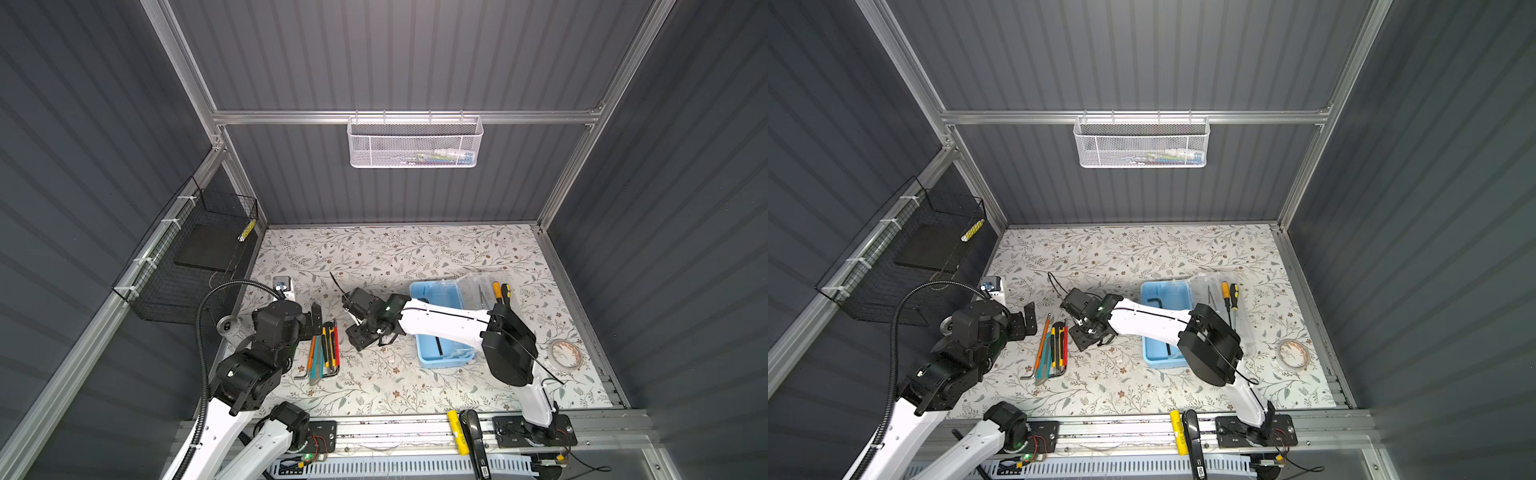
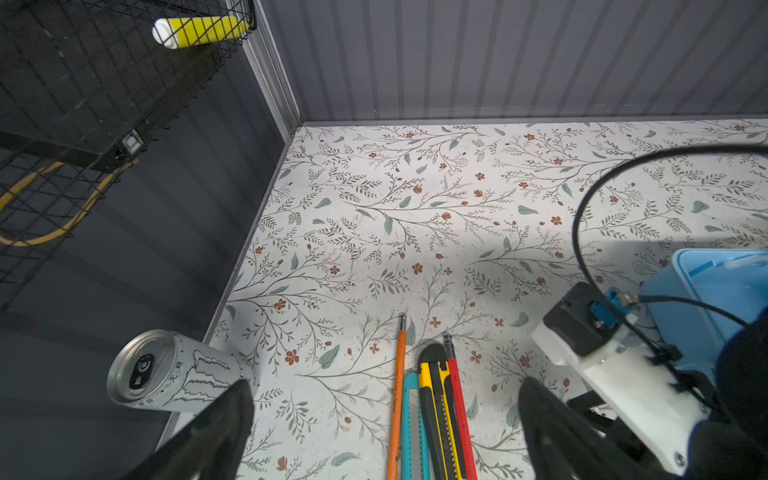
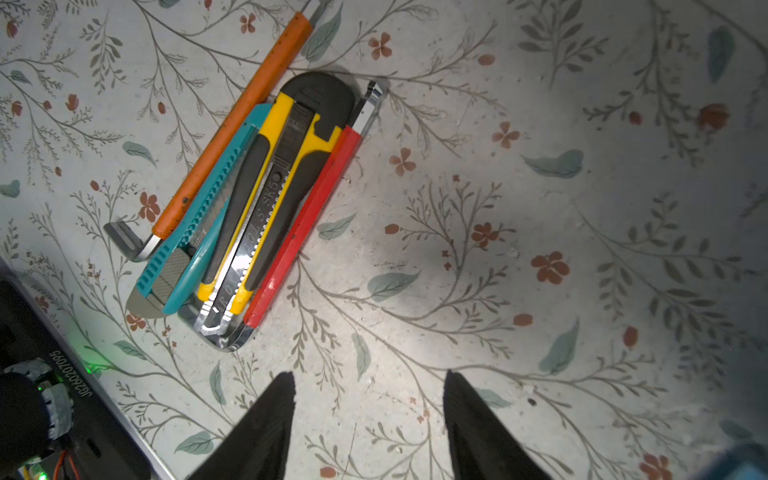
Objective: Pack the tool kit
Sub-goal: 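Move the right gripper back over the tool pile toward the red marker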
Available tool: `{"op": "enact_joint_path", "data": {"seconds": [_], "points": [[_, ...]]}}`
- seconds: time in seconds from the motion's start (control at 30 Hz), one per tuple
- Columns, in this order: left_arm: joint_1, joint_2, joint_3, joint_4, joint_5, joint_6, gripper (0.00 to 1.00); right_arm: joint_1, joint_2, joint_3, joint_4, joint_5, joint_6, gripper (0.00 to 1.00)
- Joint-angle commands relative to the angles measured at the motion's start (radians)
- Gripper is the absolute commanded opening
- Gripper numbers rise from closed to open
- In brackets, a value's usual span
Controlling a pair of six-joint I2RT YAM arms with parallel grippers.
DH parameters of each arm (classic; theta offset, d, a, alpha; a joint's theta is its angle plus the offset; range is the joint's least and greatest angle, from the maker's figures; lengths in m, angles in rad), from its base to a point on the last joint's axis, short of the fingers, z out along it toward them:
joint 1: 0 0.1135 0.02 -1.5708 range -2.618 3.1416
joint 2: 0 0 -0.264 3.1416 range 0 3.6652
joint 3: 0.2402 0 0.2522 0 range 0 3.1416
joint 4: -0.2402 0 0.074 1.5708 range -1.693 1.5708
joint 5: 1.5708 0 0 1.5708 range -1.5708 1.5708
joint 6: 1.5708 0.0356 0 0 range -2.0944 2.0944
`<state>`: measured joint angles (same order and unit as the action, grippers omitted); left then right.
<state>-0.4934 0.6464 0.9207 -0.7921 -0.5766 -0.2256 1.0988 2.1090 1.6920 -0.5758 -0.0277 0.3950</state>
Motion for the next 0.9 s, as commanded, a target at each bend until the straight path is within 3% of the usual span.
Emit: {"op": "enact_joint_path", "data": {"seconds": [0.0,0.63,0.87], "points": [[0.007,-0.007,0.009,-0.018,-0.046,-0.02,0.99,0.003,0.009,0.027,-0.005,-0.012,-0.001,0.58],[0.007,0.027,0.013,-0.025,-0.098,-0.018,1.0,0.022,0.205,0.195,0.021,-0.114,0.016,0.46],[0.007,0.027,0.014,-0.025,-0.103,-0.017,0.99,0.024,0.272,0.262,-0.006,-0.099,0.021,0.42]]}}
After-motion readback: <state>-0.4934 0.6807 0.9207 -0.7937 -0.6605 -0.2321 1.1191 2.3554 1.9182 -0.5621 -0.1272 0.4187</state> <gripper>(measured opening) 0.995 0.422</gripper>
